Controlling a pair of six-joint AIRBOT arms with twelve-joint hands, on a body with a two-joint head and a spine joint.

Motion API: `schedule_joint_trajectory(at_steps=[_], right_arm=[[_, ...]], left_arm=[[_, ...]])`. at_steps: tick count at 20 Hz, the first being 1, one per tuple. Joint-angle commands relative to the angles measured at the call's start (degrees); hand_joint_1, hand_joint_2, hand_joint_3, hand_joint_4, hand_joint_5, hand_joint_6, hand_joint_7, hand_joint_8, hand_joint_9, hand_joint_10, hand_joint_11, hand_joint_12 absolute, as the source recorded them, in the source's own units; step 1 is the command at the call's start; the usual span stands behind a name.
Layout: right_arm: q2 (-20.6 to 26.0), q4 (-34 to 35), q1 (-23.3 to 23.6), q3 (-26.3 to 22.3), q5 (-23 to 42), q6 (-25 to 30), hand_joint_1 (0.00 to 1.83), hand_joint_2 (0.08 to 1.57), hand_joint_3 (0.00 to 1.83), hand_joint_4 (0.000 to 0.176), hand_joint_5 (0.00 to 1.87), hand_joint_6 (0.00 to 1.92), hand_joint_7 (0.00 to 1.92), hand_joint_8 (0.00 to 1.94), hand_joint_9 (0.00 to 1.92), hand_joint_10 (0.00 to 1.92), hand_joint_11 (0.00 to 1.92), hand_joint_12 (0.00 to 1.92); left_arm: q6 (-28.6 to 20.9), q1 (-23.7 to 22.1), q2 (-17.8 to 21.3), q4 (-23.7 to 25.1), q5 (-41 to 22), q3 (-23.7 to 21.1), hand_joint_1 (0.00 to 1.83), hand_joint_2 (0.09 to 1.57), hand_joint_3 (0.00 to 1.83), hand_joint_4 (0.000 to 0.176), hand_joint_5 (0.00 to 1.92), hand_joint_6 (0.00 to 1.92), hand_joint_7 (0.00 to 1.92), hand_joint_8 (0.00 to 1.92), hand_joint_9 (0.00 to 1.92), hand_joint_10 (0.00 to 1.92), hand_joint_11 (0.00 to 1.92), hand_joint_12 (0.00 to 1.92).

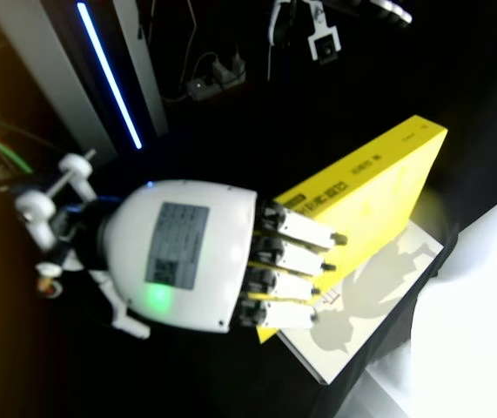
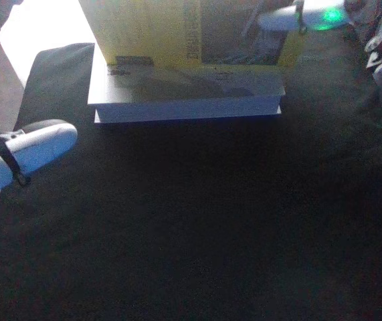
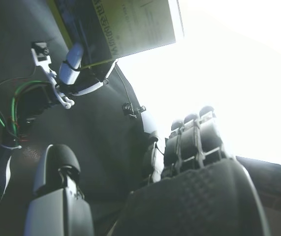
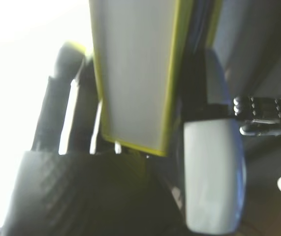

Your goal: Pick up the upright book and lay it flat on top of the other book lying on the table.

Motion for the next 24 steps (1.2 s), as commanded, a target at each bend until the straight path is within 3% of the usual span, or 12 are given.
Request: schedule_joint_trajectory(at_steps=[1,2,3,6,7,9,12,16,19,21,22,24], right_arm=[[-0.6,-0.9,-0.6,-0.2,0.5,-0.5,1.21,1.25,0.00,0.000,0.67,1.17,0.80,1.57,0.80,1.76,0.62,1.92],[-0.8,-1.3,-1.1,-0.3,0.5,0.0,1.22,1.23,0.00,0.000,0.67,1.17,0.86,1.44,0.78,1.65,0.58,1.87],[-0.9,-1.5,-1.7,-0.6,0.4,0.2,1.09,1.14,0.00,0.000,0.65,0.80,0.77,1.11,0.75,1.53,0.58,1.76],[-1.6,-2.9,-2.8,-0.3,-1.0,1.5,0.99,1.18,0.01,0.000,0.59,0.39,0.71,0.47,0.72,1.07,0.48,1.56],[-1.7,-3.1,-2.9,-0.2,-1.0,1.7,0.85,1.28,0.02,0.000,0.52,0.33,0.67,0.28,0.63,0.88,0.34,1.54],[-1.9,-3.1,-2.9,-0.1,-1.0,1.9,0.34,1.42,0.03,0.000,0.27,0.13,0.37,0.03,0.30,0.47,0.03,1.45],[-1.9,-3.1,-2.9,0.2,-1.0,2.5,0.33,1.35,0.00,0.000,0.20,0.01,0.21,0.00,0.28,0.15,0.00,1.28],[-2.1,-3.1,-2.9,0.5,-1.0,3.4,0.10,1.37,0.01,0.000,0.09,0.01,0.03,0.00,0.13,0.03,0.00,0.89],[-2.1,-3.3,-2.9,0.4,0.7,5.2,0.01,1.32,0.00,0.000,0.00,0.00,0.00,0.00,0.00,0.00,0.00,0.06],[-1.2,-4.4,-2.9,-0.1,2.8,8.8,0.00,1.19,0.00,0.023,0.00,0.00,0.00,0.00,0.00,0.00,0.01,0.02],[-0.4,-4.6,-2.9,-1.2,3.6,9.2,0.03,1.16,0.00,0.028,0.00,0.00,0.00,0.00,0.00,0.00,0.03,0.03],[0.6,-4.7,-2.9,-3.0,4.7,9.2,0.08,1.09,0.00,0.046,0.00,0.00,0.00,0.00,0.00,0.00,0.00,0.02]], left_arm=[[-0.2,-0.2,0.2,1.1,-7.4,0.0,0.49,1.06,0.03,0.176,0.00,0.00,0.00,0.00,0.00,0.00,0.00,0.00],[-0.2,-0.2,0.2,1.1,-7.4,0.0,0.48,1.09,0.03,0.175,0.00,0.00,0.00,0.00,0.00,0.00,0.00,0.00],[-0.2,-0.2,0.2,1.1,-7.4,-0.1,0.44,1.10,0.03,0.162,0.00,0.00,0.00,0.00,0.00,0.00,0.00,0.00],[-0.2,-0.1,0.3,1.0,-7.4,-0.2,0.44,1.12,0.04,0.170,0.00,0.00,0.00,0.00,0.00,0.00,0.00,0.00],[-0.2,0.0,0.3,1.0,-7.4,-0.2,0.42,1.14,0.04,0.158,0.00,0.00,0.00,0.00,0.00,0.00,0.00,0.00],[-0.2,0.0,0.3,1.0,-7.4,-0.2,0.43,1.15,0.03,0.170,0.00,0.00,0.00,0.00,0.00,0.00,0.00,0.00],[-0.2,0.0,0.3,0.9,-7.4,-0.2,0.36,1.15,0.02,0.170,0.00,0.00,0.00,0.00,0.00,0.00,0.00,0.00],[-0.2,0.0,0.2,0.8,-7.4,-0.2,0.32,1.17,0.02,0.154,0.00,0.00,0.00,0.00,0.00,0.00,0.00,0.00],[-0.2,0.0,0.2,0.7,-7.4,-0.2,0.37,1.18,0.01,0.162,0.00,0.00,0.00,0.00,0.00,0.00,0.00,0.00],[-0.2,0.0,0.2,0.7,-7.4,-0.3,0.33,1.17,0.01,0.151,0.00,0.00,0.00,0.00,0.00,0.00,0.00,0.00],[-0.2,0.0,0.3,0.6,-7.4,-0.3,0.32,1.18,0.01,0.129,0.00,0.00,0.00,0.00,0.00,0.00,0.00,0.00],[-0.2,0.1,0.2,0.3,-7.4,-0.3,0.34,1.18,0.01,0.141,0.00,0.00,0.00,0.00,0.00,0.00,0.00,0.00]])
